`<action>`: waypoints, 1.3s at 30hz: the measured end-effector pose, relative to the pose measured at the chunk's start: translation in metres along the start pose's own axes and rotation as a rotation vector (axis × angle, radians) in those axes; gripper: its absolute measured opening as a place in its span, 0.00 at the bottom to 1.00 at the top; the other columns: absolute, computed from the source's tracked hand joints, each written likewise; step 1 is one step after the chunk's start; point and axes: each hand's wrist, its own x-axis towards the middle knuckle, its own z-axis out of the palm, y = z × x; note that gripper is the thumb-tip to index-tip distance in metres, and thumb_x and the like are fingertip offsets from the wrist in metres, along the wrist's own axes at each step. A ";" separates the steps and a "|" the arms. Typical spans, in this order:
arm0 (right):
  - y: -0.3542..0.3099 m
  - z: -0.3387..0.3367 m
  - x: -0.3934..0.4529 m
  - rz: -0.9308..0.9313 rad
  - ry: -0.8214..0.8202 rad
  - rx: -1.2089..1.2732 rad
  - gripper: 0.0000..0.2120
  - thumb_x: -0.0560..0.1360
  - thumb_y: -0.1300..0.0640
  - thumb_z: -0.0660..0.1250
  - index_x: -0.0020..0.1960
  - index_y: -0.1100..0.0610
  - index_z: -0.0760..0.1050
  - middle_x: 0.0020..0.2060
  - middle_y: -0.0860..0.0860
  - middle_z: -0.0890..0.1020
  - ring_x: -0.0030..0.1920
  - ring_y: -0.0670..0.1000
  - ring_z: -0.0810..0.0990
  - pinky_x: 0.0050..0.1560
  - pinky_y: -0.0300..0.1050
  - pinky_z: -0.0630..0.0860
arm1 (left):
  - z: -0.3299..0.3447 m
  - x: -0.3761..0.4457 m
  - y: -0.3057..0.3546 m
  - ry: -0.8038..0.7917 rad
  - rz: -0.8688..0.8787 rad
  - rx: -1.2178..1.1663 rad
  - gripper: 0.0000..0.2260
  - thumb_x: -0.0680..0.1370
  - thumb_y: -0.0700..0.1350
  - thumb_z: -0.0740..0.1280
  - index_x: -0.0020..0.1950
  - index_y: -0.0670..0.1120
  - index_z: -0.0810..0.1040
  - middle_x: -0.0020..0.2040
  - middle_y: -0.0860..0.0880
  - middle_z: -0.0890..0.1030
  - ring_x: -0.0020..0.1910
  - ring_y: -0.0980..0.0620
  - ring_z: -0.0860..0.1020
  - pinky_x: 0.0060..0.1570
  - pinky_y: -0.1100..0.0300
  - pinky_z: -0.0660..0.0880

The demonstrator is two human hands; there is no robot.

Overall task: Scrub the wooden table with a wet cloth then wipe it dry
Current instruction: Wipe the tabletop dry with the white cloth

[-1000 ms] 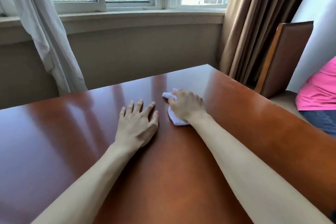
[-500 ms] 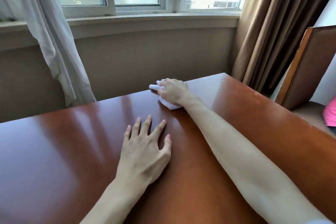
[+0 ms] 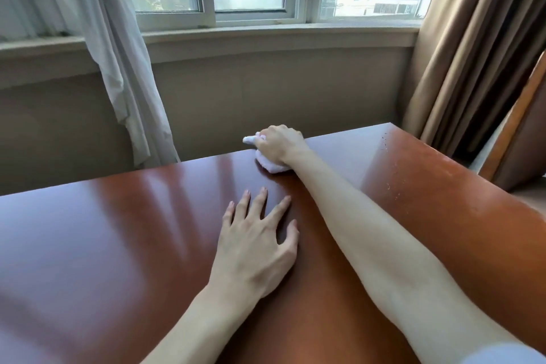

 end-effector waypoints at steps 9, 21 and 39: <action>0.024 -0.005 -0.076 0.066 0.069 0.122 0.26 0.71 0.33 0.49 0.62 0.32 0.78 0.73 0.37 0.72 0.71 0.48 0.72 0.62 0.52 0.69 | -0.002 -0.001 0.000 -0.037 -0.011 -0.022 0.26 0.81 0.63 0.51 0.80 0.64 0.58 0.82 0.52 0.55 0.81 0.50 0.49 0.79 0.50 0.44; 0.001 -0.012 -0.295 0.191 0.100 -0.003 0.24 0.81 0.48 0.57 0.77 0.45 0.67 0.78 0.41 0.65 0.77 0.50 0.64 0.72 0.49 0.63 | -0.007 -0.004 0.001 -0.094 -0.018 -0.020 0.26 0.81 0.63 0.51 0.79 0.61 0.60 0.82 0.49 0.57 0.81 0.45 0.52 0.79 0.45 0.46; 0.138 -0.034 -0.055 0.424 0.139 -0.043 0.20 0.79 0.45 0.51 0.58 0.48 0.79 0.60 0.52 0.79 0.61 0.60 0.78 0.56 0.54 0.70 | -0.003 -0.002 -0.001 -0.058 0.007 0.019 0.30 0.77 0.66 0.42 0.80 0.65 0.54 0.83 0.54 0.51 0.81 0.51 0.46 0.79 0.51 0.43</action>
